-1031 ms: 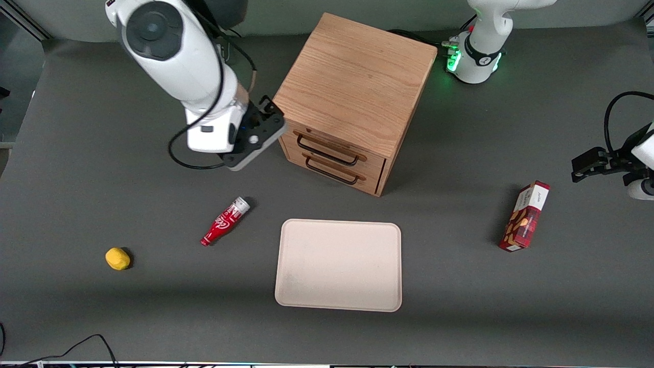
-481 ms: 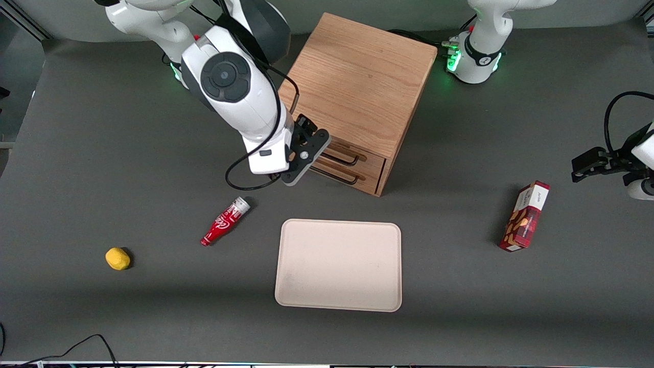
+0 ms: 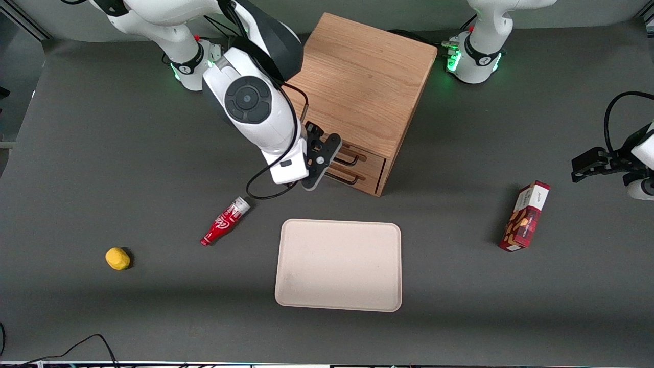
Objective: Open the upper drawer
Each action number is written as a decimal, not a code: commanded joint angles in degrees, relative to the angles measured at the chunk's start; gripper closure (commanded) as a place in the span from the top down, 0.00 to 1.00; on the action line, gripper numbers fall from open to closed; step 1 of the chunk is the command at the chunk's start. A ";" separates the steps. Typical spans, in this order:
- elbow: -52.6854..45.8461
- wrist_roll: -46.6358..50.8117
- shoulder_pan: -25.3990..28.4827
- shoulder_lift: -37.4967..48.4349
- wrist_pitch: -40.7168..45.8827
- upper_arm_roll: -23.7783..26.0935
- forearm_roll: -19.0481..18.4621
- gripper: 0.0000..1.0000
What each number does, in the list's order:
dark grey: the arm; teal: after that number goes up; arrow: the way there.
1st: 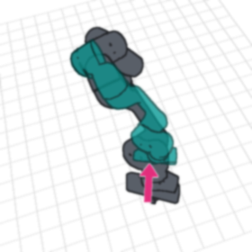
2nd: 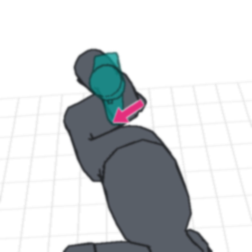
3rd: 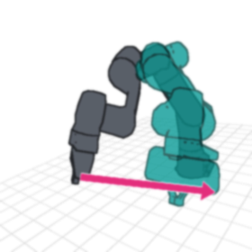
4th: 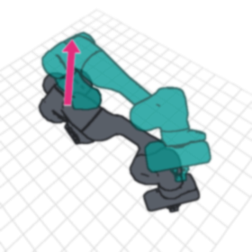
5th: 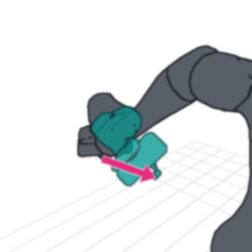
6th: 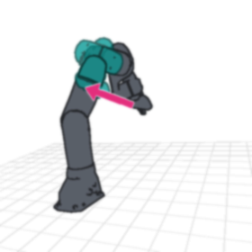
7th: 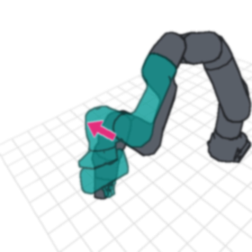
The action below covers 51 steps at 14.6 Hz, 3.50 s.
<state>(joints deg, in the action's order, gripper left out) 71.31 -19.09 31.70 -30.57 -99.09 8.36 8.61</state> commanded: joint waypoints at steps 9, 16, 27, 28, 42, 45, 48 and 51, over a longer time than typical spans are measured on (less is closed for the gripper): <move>-0.21 -5.43 -0.06 -3.44 -3.03 0.43 3.69 1.00; 1.03 -5.43 -0.23 -4.76 -6.46 2.10 3.60 1.00; 0.76 -9.91 -1.11 -7.39 -11.03 1.13 -0.34 1.00; 0.67 -9.91 -1.11 -7.40 -11.03 1.13 -1.74 1.00; -3.54 -12.11 -2.25 -8.97 -15.95 -7.39 -2.20 1.00; -3.89 -12.28 -3.83 -9.68 -18.32 -7.48 -2.20 1.00; -5.56 -12.20 -5.68 -10.39 -18.42 -7.48 -2.11 1.00; -6.44 -12.11 -7.43 -10.39 -18.42 -7.48 -2.02 1.00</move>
<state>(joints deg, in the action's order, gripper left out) 67.98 -30.33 25.28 -39.58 -117.39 0.99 7.05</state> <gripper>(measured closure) 0.000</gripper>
